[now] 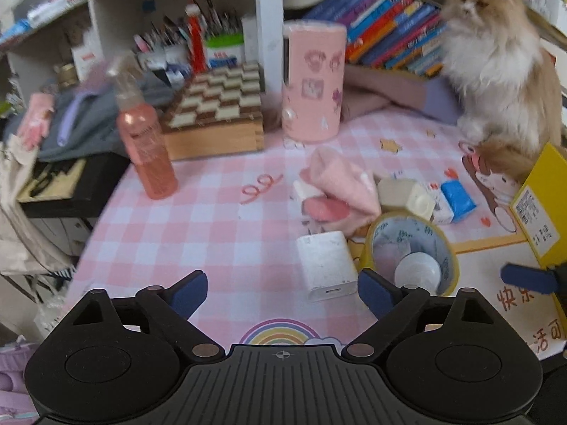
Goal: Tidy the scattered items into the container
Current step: 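Grasp the white charger plug with the left tool while the right tool grasps the tape roll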
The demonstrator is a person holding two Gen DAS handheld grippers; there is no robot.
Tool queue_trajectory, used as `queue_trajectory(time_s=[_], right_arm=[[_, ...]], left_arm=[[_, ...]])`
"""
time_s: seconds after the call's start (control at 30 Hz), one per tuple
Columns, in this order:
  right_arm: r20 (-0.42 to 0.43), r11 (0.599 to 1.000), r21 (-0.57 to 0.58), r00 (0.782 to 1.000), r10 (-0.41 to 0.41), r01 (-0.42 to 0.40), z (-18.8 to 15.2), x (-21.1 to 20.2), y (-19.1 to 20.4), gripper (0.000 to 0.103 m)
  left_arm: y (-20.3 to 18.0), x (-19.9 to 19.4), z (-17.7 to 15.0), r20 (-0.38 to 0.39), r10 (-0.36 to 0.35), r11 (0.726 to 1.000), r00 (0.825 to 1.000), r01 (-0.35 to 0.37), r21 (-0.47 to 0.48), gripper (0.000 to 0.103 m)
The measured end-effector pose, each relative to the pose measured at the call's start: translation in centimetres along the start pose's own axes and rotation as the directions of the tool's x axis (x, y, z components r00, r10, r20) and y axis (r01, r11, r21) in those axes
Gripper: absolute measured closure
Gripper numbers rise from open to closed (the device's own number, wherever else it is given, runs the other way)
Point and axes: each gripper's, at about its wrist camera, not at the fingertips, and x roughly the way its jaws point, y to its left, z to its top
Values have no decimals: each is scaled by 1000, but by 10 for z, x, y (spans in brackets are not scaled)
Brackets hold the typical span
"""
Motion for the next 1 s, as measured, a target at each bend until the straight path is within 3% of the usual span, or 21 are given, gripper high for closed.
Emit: queue_trajectory(time_s=[0.4, 0.47, 0.53, 0.67, 0.9, 0.93, 1.0], right_arm=[[0, 1000, 4, 1000, 6, -6, 16, 50, -6, 2], [7, 1000, 22, 1000, -19, 19, 17, 54, -14, 13], [-3, 998, 57, 1000, 7, -7, 19, 55, -25, 21], [-17, 996, 88, 1000, -25, 27, 16, 51, -37, 22], [-26, 997, 49, 998, -50, 51, 14, 51, -37, 18], [-25, 998, 45, 998, -52, 53, 14, 53, -36, 16], [-26, 997, 40, 998, -58, 59, 14, 57, -35, 14]], left_arm=[[5, 34, 25, -81, -108, 994, 991, 107, -18, 13], [4, 34, 27, -82, -127, 992, 989, 126, -14, 13], [3, 34, 27, -86, -134, 991, 987, 134, -7, 13], [-4, 47, 24, -121, -116, 993, 986, 120, 22, 14], [-23, 72, 19, -118, -53, 996, 992, 62, 70, 41], [-24, 71, 20, -110, -56, 995, 992, 64, 75, 51], [-25, 70, 20, -106, -60, 995, 993, 68, 75, 59]])
